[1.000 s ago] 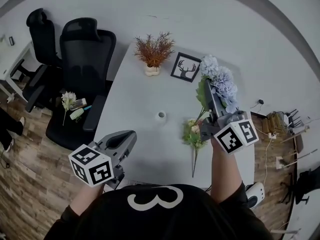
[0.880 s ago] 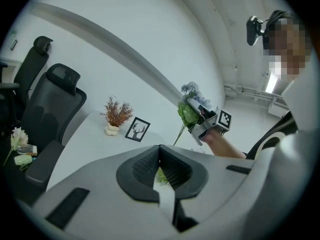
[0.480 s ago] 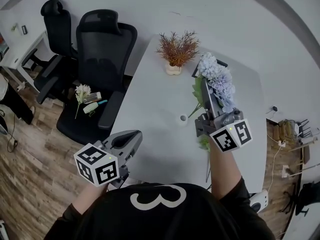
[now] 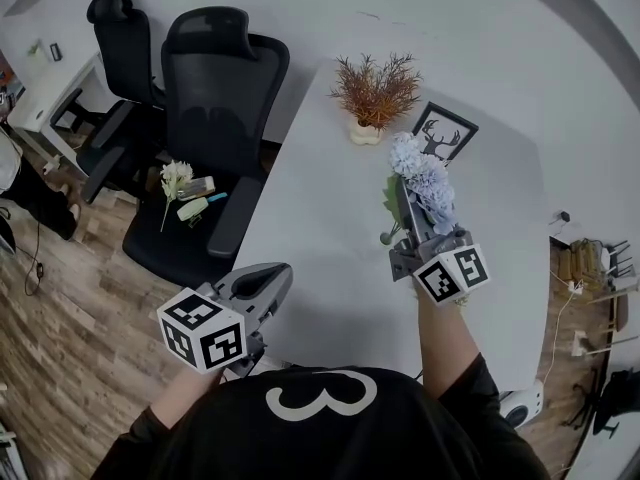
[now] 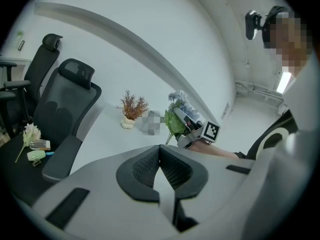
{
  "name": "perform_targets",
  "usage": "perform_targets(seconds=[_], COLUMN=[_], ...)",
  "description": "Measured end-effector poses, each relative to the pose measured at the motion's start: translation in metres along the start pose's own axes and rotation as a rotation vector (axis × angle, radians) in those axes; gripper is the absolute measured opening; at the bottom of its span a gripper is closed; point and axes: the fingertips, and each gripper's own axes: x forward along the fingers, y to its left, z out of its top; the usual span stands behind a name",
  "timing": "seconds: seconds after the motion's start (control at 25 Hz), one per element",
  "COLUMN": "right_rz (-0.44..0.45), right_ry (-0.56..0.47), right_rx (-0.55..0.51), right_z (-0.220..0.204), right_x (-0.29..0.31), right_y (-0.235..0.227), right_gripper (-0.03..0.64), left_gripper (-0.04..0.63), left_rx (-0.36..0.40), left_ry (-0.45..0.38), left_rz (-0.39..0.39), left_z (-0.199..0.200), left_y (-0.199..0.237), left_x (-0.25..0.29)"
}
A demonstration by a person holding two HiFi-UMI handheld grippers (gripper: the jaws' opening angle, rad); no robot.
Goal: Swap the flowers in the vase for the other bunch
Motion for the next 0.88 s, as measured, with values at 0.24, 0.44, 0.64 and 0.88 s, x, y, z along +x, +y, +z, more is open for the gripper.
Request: perform_targets(seconds=[0.24, 0.44, 0.64, 0.88], right_rz=[-0.055, -0.085, -0.113, -0.132], right_ry=[0.037, 0.067, 0.1, 0.141], right_rx=[0.032, 0.027, -0.001, -0.014], right_z=[-0.028, -0.045, -0.058, -0.066], right_x=[-0.006, -0.011, -0.013, -0.013], right_y=[-0.016, -0.019, -0.02, -0.026], right_gripper=[0.1, 0.11, 0.128, 0.166], left_gripper=[0.009, 0.011, 0.01, 0.01], left_rx=[-0.002, 0.01, 0.014, 0.015], left_ry=[0.024, 0.034, 0.042, 0.043], left_rz=[-0.02, -0.039, -0.051, -0.059], left_z=[-0.002, -0.002, -0.004, -0.006], left_y=[0.002, -0.002, -0.004, -0.007], left_x=[0.009, 0.014, 0.018, 0.017])
